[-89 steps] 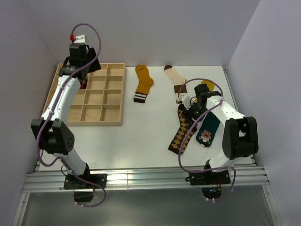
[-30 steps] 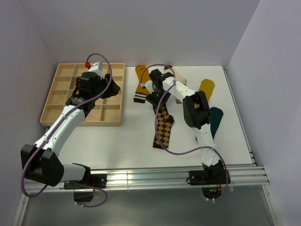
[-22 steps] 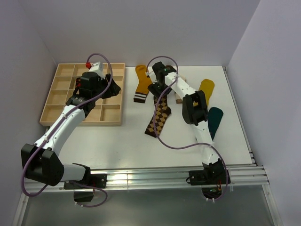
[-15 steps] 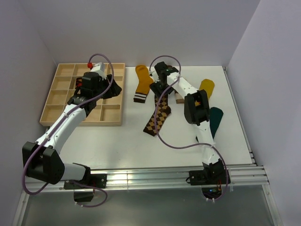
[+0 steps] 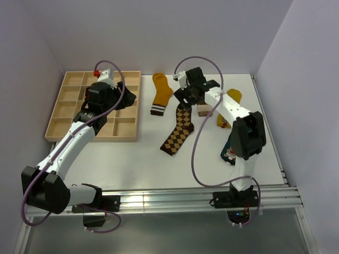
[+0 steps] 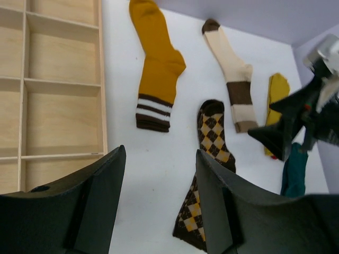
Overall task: Roll the socks
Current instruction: Move the sock to the center of the board.
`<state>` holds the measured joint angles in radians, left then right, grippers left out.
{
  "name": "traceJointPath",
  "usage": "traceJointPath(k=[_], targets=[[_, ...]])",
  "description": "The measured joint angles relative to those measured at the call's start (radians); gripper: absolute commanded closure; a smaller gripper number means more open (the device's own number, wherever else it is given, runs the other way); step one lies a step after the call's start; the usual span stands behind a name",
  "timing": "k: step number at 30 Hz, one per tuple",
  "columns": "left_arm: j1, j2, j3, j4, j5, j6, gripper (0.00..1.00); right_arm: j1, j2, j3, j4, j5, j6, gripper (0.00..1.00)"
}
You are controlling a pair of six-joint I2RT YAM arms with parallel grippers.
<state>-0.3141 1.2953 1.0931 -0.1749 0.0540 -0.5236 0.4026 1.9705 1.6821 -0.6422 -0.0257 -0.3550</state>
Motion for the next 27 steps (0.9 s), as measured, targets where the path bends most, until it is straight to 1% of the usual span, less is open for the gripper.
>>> traceJointPath(k=[2, 4, 5, 7, 9, 12, 16, 17, 21, 27], targets=[[0.0, -0.021, 0.0, 0.011, -0.017, -0.014, 0.39, 0.011, -0.088, -0.058, 0.036, -0.004, -0.012, 0.2], [0.0, -0.043, 0.005, 0.013, -0.04, -0.022, 0.39, 0.05, -0.191, -0.174, 0.09, 0.014, -0.032, 0.21], [0.0, -0.051, 0.012, 0.012, -0.053, -0.025, 0.39, 0.084, -0.239, -0.247, 0.117, 0.027, -0.039, 0.25], [0.0, -0.061, 0.038, 0.011, -0.076, -0.037, 0.39, 0.166, -0.293, -0.344, 0.122, 0.031, -0.048, 0.3], [0.0, -0.068, 0.064, 0.011, -0.098, -0.042, 0.39, 0.249, -0.306, -0.411, 0.128, 0.025, -0.051, 0.36], [0.0, -0.08, 0.089, 0.011, -0.121, -0.044, 0.39, 0.349, -0.306, -0.49, 0.131, 0.019, -0.047, 0.38], [0.0, -0.089, 0.1, 0.008, -0.132, -0.044, 0.39, 0.425, -0.307, -0.545, 0.132, 0.048, -0.028, 0.4], [0.0, -0.089, 0.101, 0.008, -0.132, -0.044, 0.39, 0.439, -0.307, -0.546, 0.133, 0.053, -0.023, 0.42], [0.0, -0.089, 0.101, 0.001, -0.132, -0.043, 0.39, 0.488, -0.307, -0.546, 0.147, 0.068, 0.0, 0.42], [0.0, -0.089, 0.101, -0.01, -0.132, -0.043, 0.39, 0.518, -0.304, -0.546, 0.148, 0.079, 0.027, 0.43]])
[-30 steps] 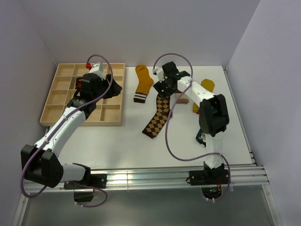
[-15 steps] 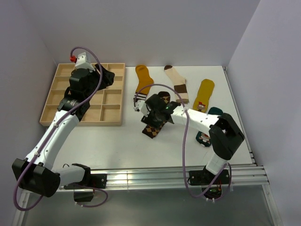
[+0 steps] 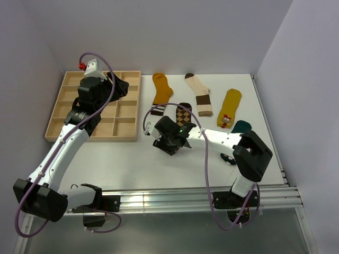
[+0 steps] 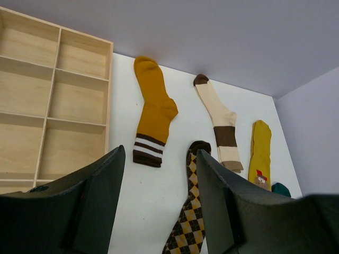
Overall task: Roll the socks
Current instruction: Roll the sock at the center of the board.
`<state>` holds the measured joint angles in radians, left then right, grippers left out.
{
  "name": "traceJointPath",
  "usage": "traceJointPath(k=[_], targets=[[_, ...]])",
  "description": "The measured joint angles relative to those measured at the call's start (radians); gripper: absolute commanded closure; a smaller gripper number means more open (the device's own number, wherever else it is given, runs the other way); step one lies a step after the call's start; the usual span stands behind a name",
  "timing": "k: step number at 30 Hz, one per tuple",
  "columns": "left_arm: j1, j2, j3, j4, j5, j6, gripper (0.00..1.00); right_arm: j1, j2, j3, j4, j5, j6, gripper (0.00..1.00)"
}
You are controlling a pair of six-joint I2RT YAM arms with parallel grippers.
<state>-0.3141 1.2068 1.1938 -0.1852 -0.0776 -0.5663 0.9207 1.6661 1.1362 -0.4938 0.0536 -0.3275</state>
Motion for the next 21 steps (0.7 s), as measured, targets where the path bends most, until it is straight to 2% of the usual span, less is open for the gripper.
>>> traceJointPath(k=[21], targets=[[0.0, 0.019, 0.0, 0.001, 0.009, 0.001, 0.39, 0.019, 0.088, -0.012, 0.009, 0.01, 0.036, 0.43]])
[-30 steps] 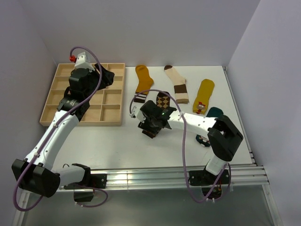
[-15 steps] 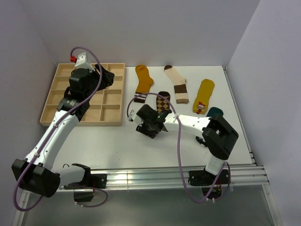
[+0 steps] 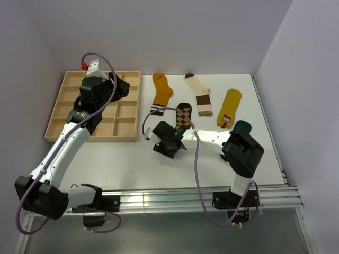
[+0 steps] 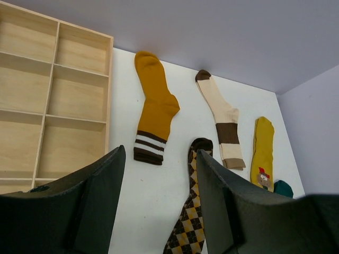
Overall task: Roll the socks
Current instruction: Roll the sock at the center of the board.
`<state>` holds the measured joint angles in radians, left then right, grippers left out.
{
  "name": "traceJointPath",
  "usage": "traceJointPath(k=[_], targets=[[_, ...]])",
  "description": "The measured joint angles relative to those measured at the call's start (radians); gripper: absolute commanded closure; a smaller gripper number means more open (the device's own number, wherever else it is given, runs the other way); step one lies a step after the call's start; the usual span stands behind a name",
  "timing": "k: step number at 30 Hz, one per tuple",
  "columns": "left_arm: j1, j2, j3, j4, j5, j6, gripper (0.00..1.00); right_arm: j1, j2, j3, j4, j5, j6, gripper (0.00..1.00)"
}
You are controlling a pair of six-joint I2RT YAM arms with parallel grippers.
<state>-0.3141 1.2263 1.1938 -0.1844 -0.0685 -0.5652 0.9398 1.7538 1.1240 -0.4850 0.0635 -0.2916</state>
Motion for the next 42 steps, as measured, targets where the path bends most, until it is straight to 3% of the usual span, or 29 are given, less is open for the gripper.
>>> traceJointPath(k=[6, 10, 15, 19, 23, 27, 34, 42], targets=[[0.0, 0.005, 0.0, 0.001, 0.002, 0.001, 0.39, 0.0, 0.02, -0.014, 0.002, -0.002, -0.001, 0.44], [0.0, 0.011, 0.0, 0.002, 0.005, 0.001, 0.39, 0.0, 0.027, -0.019, 0.005, -0.009, -0.006, 0.57], [0.0, 0.011, 0.0, 0.008, 0.014, 0.003, 0.39, -0.016, 0.044, -0.018, 0.009, -0.048, -0.021, 0.62], [0.0, 0.014, -0.001, 0.014, 0.021, 0.003, 0.4, -0.043, 0.044, -0.017, 0.014, -0.085, -0.034, 0.77], [0.0, 0.017, -0.021, 0.029, 0.026, 0.003, 0.41, -0.083, 0.045, -0.012, 0.013, -0.152, -0.046, 0.82], [0.0, 0.017, -0.074, 0.068, 0.035, 0.003, 0.43, -0.166, 0.046, 0.001, -0.013, -0.303, -0.067, 0.84], [-0.047, 0.014, -0.215, 0.19, 0.053, 0.039, 0.47, -0.35, 0.087, 0.094, -0.198, -0.638, -0.162, 0.84], [-0.2, 0.016, -0.383, 0.357, 0.083, 0.151, 0.5, -0.502, 0.315, 0.278, -0.528, -0.94, -0.33, 0.83]])
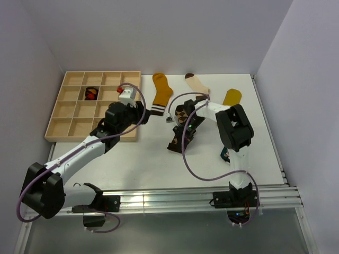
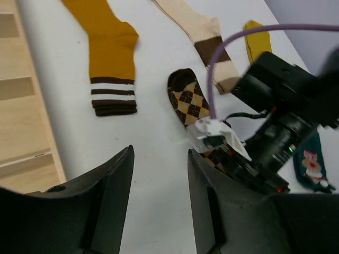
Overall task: Roll the socks
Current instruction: Roll the sock at the center of the board.
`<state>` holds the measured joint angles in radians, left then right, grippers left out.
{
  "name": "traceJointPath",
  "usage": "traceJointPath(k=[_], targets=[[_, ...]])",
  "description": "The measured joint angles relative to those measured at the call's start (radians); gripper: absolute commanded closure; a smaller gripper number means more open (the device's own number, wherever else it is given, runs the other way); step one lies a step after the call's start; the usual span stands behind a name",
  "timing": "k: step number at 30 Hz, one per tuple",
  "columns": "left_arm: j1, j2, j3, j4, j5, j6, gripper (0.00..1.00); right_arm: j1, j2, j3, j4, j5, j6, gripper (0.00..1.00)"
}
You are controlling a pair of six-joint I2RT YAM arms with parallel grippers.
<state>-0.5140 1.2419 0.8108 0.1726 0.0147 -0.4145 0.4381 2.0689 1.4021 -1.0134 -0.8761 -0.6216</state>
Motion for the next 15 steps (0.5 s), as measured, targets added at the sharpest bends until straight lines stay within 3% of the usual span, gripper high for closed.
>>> traceJointPath(k=[6, 15], targets=[[-0.101, 0.06, -0.069, 0.114, 0.066, 0.102, 0.48, -0.06, 0.147, 0.025, -0.142, -0.072, -0.026, 0.83], [-0.138, 0.217, -0.13, 0.262, 0.27, 0.148, 0.45, -0.143, 0.174, 0.073, -0.257, -0.135, -0.031, 0.83]])
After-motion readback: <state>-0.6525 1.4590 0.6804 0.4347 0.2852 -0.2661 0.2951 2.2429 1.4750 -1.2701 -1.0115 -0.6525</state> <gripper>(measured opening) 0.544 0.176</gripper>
